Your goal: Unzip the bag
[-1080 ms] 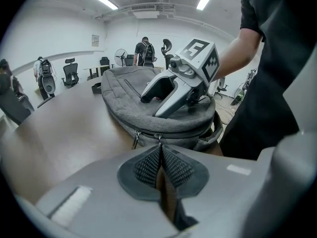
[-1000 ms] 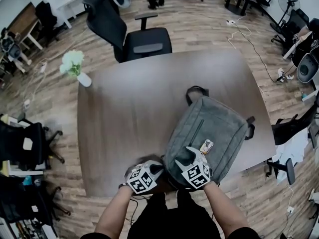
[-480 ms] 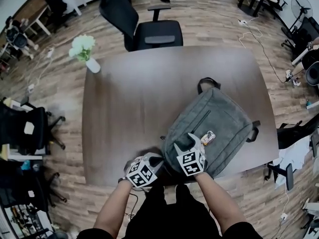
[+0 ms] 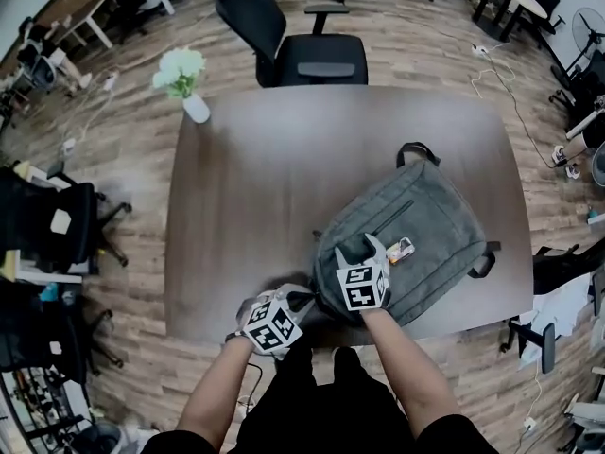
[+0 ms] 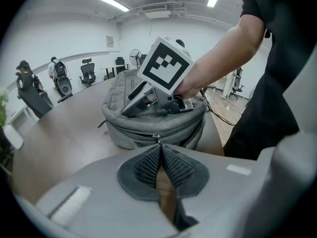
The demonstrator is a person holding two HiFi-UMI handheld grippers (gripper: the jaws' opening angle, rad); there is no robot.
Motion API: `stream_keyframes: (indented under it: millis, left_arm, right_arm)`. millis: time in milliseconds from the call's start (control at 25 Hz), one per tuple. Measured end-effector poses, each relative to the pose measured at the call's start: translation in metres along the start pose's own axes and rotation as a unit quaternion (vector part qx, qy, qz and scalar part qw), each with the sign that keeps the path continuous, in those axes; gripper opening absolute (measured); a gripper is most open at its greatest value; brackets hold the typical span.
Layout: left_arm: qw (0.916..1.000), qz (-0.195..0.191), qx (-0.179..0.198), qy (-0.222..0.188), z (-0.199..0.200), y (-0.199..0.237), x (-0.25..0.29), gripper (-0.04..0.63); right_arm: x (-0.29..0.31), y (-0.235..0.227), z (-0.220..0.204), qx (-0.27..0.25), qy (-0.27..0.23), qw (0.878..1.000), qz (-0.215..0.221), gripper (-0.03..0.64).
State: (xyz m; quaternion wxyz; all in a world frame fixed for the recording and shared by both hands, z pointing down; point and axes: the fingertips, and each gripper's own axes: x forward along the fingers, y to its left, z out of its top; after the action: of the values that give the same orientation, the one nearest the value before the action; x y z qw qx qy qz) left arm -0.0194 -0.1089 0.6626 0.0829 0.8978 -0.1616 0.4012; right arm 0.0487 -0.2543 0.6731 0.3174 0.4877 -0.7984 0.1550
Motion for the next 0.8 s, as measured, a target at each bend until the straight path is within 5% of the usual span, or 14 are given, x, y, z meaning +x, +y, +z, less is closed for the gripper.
stream_keyframes:
  millis: [560, 680, 800]
  left_arm:
    - [0.9992, 0.008, -0.037, -0.014, 0.003, -0.006, -0.002, 0.028]
    - [0.9988, 0.011, -0.043, -0.018, 0.001, -0.006, -0.003, 0.028]
    - [0.9982, 0.013, -0.054, -0.023, 0.001, -0.005, -0.004, 0.027]
  right_arm:
    - [0.03, -0.005, 0.031, 0.043, 0.001, 0.998, -0.037, 0.285]
    - [0.026, 0.0, 0.03, 0.056, 0.004, 0.998, -0.001, 0.284]
    - [0.007, 0.007, 0.037, 0.103, -0.031, 0.99, 0.094, 0.345]
